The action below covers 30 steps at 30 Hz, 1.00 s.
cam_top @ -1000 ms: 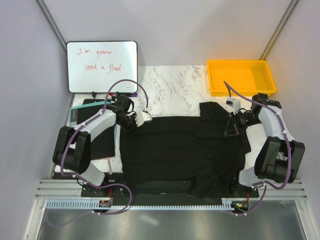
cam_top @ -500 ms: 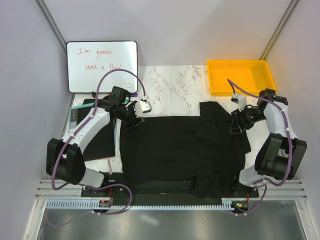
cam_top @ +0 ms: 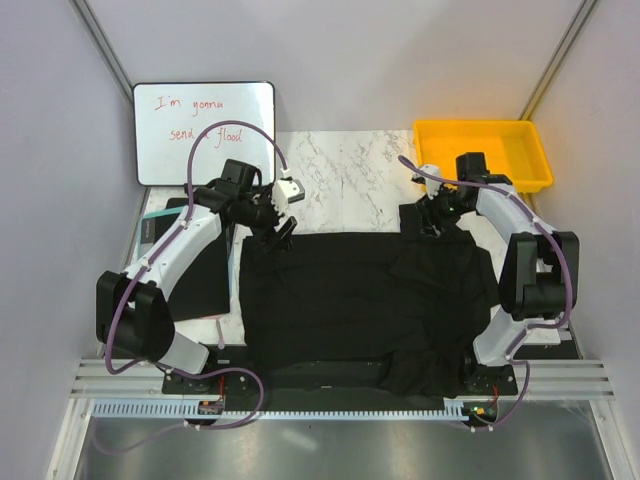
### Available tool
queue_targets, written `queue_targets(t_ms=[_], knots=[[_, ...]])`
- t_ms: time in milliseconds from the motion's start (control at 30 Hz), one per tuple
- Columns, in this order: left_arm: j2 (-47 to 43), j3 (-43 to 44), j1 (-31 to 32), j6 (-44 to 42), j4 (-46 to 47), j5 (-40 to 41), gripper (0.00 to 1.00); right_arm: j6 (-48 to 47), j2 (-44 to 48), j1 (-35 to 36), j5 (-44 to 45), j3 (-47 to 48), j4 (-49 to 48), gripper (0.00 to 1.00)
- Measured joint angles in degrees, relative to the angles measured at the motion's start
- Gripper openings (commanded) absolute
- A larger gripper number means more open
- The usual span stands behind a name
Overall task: Fold and stack the long sleeve shirts
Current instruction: Fold the shirt
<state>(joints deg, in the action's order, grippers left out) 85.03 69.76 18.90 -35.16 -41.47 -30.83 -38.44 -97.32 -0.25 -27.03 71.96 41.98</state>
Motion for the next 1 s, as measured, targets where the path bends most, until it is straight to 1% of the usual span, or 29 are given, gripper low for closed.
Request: queue_targets(t_ms=[133, 233, 367, 467, 500, 567, 600, 667, 700, 733, 767, 800, 833, 1000], knots=[[0.0, 0.0, 0.0, 1.3, 0.0, -0.2, 0.86, 0.2, -4.1, 3.5, 2.6, 1.9, -3.3, 0.59], [0.1, 0.0, 0.0, 1.6, 0.0, -0.3, 0.87, -0.5, -6.4, 5.7, 4.5, 2.5, -4.3, 0.63], [0.2, 0.0, 0.0, 1.7, 0.0, -0.3, 0.87, -0.8, -9.2, 7.8, 6.5, 3.1, -4.7, 0.63], [0.5, 0.0, 0.0, 1.8, 0.0, -0.4, 0.87, -0.2, -11.0, 8.0, 7.6, 3.7, -5.7, 0.58], [0.7, 0.0, 0.0, 1.9, 0.1, -0.4, 0.87, 0.1, -11.6, 8.0, 7.8, 4.1, -5.8, 0.53], [0.8, 0.0, 0.0, 1.9, 0.1, -0.4, 0.87, 0.4, -12.4, 8.0, 8.1, 4.7, -6.3, 0.47], [0.8, 0.0, 0.0, 1.9, 0.1, -0.4, 0.87, 0.6, -12.8, 8.0, 8.3, 5.0, -6.4, 0.42], [0.8, 0.0, 0.0, 1.9, 0.1, -0.3, 0.87, 0.7, -13.3, 8.0, 8.5, 5.4, -6.6, 0.35], [0.9, 0.0, 0.0, 1.9, 0.1, -0.3, 0.87, 0.7, -13.6, 8.0, 8.5, 5.5, -6.7, 0.31], [0.9, 0.0, 0.0, 1.9, 0.1, -0.3, 0.87, 0.9, -14.0, 8.0, 8.5, 5.7, -6.7, 0.31], [0.9, 0.0, 0.0, 1.9, 0.1, -0.3, 0.87, 0.9, -14.3, 8.0, 8.5, 5.8, -6.7, 0.32], [0.9, 0.0, 0.0, 1.9, 0.1, -0.3, 0.87, 0.9, -14.7, 8.0, 8.6, 5.9, -6.7, 0.37], [1.0, 0.0, 0.0, 1.9, 0.1, -0.3, 0.87, 1.0, -15.0, 8.0, 8.7, 6.0, -6.7, 0.39], [1.5, 0.0, 0.0, 1.9, 0.1, -0.3, 0.87, 2.0, -15.5, 8.0, 8.8, 6.1, -7.0, 0.41]])
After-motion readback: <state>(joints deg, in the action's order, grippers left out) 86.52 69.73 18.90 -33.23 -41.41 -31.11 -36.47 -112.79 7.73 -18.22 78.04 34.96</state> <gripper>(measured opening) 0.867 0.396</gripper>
